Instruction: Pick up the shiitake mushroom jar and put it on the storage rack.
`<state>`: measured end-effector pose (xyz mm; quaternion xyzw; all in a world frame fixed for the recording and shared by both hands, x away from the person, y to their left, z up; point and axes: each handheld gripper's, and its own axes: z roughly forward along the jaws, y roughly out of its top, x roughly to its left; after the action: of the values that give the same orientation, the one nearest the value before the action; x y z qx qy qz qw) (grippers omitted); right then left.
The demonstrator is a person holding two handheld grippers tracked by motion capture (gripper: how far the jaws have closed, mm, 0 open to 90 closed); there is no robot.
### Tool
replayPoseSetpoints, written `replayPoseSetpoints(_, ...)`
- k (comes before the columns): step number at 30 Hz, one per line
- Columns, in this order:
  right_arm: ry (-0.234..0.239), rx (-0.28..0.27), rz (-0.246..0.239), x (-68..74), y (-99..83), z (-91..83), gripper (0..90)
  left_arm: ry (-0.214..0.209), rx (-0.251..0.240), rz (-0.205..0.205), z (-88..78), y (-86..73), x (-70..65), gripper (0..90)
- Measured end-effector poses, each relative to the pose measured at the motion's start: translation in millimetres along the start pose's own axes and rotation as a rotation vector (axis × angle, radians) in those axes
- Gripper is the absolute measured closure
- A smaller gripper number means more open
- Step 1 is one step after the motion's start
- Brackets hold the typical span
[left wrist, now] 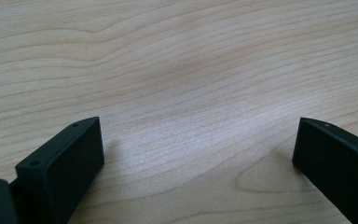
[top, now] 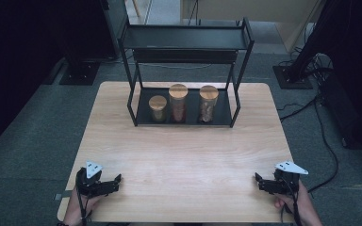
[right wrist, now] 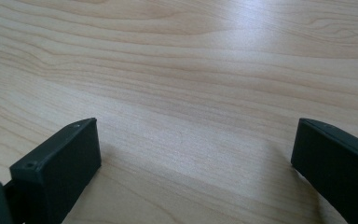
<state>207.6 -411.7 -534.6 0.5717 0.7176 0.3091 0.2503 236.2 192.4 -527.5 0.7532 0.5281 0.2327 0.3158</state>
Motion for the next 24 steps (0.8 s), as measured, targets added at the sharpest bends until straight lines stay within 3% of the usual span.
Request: replayPoseSetpoints(24, 0.000, 0.002, 0.003, -4.7, -3.9, -4.1, 0.8, 0.003, -0.001, -0.005, 0.1, 0.0, 0.0, 2.0)
